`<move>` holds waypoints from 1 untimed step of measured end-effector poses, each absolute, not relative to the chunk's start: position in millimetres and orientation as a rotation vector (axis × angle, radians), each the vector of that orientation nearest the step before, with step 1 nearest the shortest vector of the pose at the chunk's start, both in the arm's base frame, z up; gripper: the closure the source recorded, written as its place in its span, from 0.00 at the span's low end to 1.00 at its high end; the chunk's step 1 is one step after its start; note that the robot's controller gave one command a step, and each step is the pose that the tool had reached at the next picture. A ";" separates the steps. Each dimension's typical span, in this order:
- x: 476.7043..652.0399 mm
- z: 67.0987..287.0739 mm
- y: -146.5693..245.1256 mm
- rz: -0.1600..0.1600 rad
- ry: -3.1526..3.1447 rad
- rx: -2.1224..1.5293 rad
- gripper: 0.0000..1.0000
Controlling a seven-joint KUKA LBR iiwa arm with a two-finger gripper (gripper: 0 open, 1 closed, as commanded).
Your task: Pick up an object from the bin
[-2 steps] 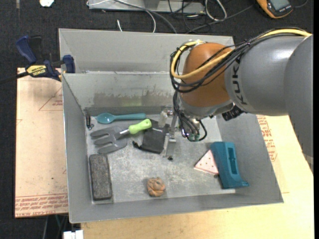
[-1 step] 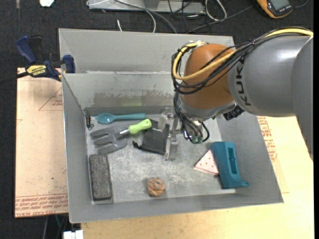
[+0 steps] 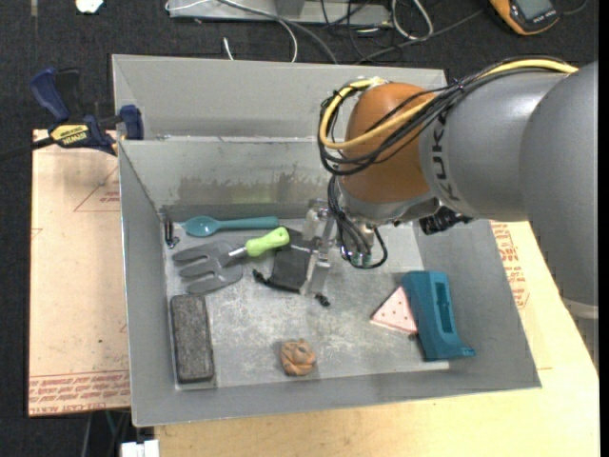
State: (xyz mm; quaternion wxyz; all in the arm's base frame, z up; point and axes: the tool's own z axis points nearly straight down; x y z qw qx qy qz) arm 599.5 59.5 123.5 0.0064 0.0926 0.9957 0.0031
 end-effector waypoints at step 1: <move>603.1 106.2 60.0 0.007 3.130 -0.044 0.00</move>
Offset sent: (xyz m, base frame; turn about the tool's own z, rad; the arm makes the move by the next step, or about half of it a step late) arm -0.0610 -0.0272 -0.0525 0.0774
